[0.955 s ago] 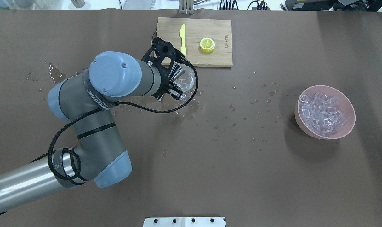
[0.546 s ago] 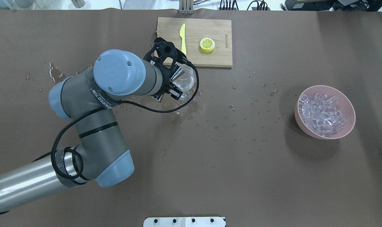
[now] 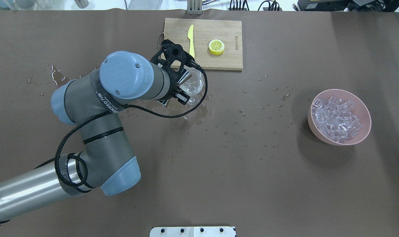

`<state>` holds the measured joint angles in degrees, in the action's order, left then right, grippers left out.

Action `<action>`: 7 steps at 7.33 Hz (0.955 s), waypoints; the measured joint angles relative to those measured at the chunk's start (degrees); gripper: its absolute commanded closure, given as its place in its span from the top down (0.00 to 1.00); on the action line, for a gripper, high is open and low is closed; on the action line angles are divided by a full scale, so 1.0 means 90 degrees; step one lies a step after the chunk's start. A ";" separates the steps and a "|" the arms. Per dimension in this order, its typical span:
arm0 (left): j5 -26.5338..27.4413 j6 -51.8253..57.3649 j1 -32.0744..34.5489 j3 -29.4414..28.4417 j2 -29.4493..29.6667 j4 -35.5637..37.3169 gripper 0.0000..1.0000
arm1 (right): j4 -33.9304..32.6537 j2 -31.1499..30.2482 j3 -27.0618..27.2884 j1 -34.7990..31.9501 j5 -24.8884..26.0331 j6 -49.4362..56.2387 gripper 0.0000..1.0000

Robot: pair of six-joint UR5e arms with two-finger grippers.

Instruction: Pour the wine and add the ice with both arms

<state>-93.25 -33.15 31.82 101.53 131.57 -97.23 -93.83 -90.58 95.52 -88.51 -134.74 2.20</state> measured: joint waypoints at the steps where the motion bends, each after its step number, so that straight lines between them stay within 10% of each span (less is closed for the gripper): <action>1: 0.0000 -0.0004 0.0000 0.0003 0.0000 0.0000 0.00 | 0.0001 -0.0002 -0.0007 0.0000 0.0000 0.0000 1.00; 7: -0.0110 -0.0008 0.0207 0.0240 -0.0008 -0.0045 0.00 | 0.0005 0.0002 0.0014 0.0000 -0.0002 0.0000 1.00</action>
<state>-94.24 -33.22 33.68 103.69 131.49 -97.63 -93.78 -90.56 95.65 -88.51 -134.76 2.20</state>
